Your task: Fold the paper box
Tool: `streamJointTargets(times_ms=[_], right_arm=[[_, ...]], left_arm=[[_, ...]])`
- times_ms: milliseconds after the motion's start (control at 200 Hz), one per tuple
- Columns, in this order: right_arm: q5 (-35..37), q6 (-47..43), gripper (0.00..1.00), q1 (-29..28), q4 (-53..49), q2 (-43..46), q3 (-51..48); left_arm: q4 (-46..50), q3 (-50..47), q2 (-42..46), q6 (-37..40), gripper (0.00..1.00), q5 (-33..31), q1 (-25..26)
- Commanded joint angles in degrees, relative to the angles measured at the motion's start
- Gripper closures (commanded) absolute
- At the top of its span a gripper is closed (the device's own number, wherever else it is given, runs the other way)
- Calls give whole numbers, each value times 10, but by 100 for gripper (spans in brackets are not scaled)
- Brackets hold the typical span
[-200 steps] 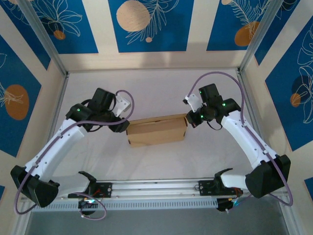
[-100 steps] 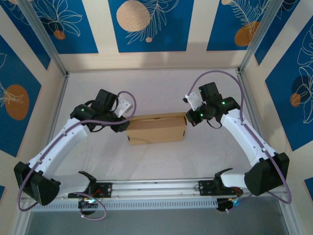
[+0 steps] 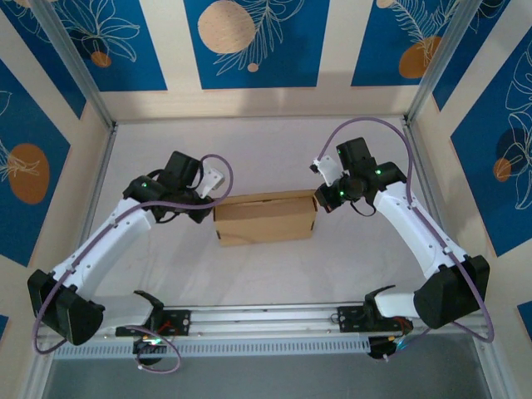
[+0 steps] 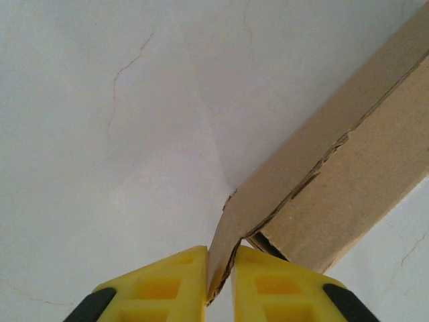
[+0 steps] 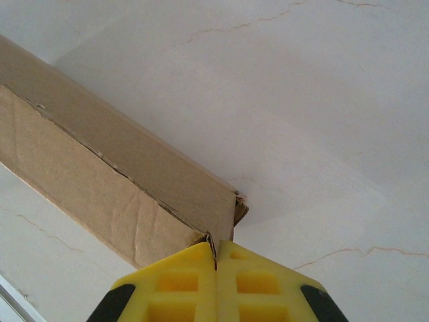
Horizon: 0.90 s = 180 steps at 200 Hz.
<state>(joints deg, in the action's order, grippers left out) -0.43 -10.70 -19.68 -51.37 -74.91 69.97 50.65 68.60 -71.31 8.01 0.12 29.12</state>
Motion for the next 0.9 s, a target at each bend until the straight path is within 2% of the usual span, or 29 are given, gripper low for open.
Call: streamJointTargets(times_ms=[0,105,255,460,570,720,895], right_arm=[[-13,17,100,2,-12,8,8],[-18,44,100,-4,4,21,0],[-5,123,100,-18,11,22,3],[33,207,100,-41,-5,1,13],[23,240,100,-43,-6,-7,14],[18,327,100,-27,-28,-23,34],[-6,358,100,-17,-38,-40,50]], left_arm=[[-13,-14,13,-21,88,-11,-7],[-28,-10,10,-59,100,11,-7],[-49,1,-6,-126,100,41,-7],[-61,13,-28,-177,100,29,-7],[-58,21,-44,-194,100,25,-7],[-64,22,-55,-217,100,34,-7],[-72,22,-59,-234,100,42,-7]])
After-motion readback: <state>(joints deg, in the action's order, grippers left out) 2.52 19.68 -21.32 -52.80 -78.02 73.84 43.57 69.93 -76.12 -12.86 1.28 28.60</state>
